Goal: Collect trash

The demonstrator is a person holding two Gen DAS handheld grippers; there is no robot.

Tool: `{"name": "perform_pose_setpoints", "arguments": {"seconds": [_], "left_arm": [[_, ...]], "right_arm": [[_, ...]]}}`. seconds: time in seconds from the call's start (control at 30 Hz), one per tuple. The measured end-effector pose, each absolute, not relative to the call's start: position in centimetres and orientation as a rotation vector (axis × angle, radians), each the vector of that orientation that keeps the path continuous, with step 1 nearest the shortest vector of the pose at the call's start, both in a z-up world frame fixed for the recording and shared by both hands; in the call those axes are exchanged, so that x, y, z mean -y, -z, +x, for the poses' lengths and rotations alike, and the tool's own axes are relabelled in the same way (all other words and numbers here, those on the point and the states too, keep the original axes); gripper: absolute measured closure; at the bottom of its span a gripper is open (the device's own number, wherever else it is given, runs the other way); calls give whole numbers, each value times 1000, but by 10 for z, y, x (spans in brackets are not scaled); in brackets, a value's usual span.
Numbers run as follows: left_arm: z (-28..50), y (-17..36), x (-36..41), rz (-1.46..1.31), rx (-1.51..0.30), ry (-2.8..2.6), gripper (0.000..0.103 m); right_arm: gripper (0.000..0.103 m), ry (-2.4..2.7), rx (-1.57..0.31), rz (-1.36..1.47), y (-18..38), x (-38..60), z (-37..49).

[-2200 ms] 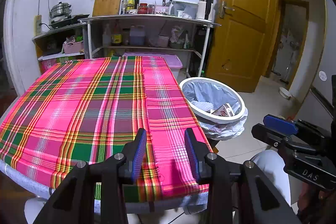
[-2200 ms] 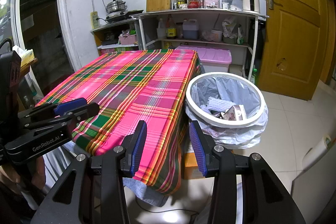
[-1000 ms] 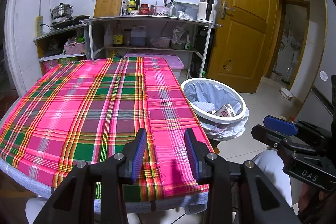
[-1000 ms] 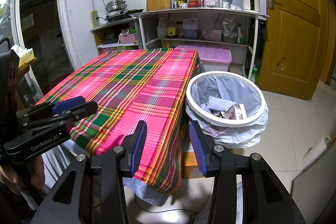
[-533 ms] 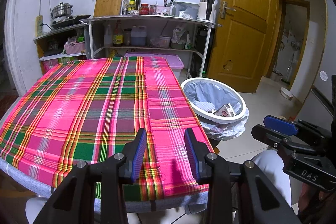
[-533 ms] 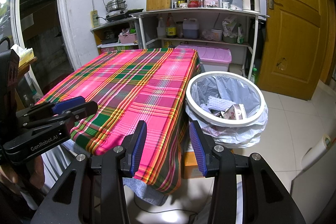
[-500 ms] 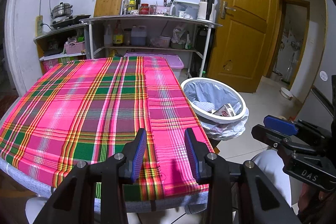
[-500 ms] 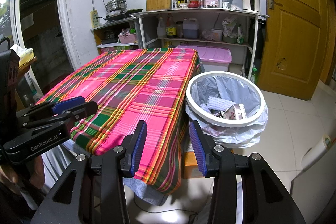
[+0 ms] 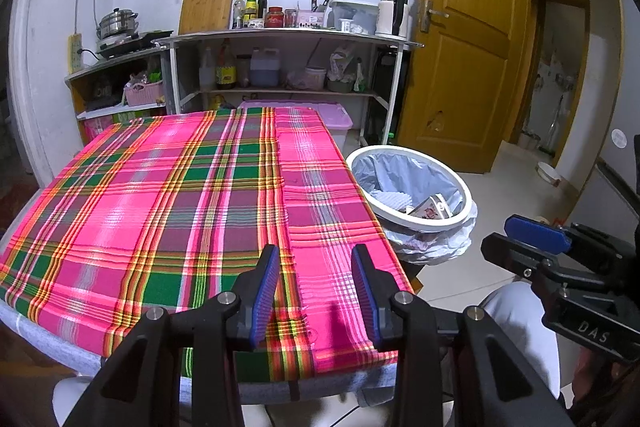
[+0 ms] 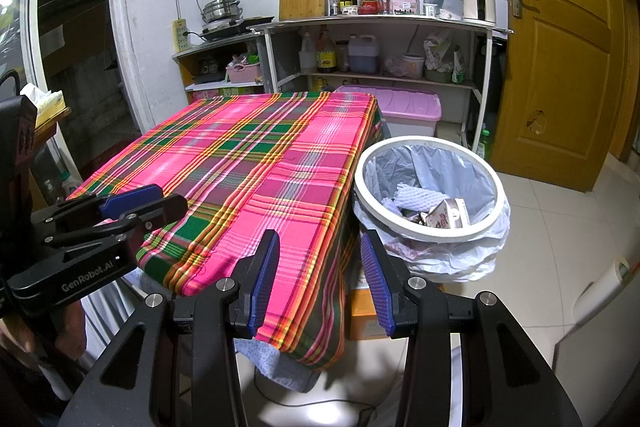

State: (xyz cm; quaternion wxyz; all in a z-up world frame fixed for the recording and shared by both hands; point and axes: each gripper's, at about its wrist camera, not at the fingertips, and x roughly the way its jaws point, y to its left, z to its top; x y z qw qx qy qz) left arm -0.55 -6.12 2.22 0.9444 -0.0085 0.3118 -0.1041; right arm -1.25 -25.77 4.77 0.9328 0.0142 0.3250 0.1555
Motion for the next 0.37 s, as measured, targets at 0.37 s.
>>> {"name": "perform_pose_setpoints", "arguments": {"seconds": [0.37], "left_arm": [[-8,-22,60,-19,-632,205,66]], "right_arm": [[59,-318,-666,29,-48,258,-12]]}}
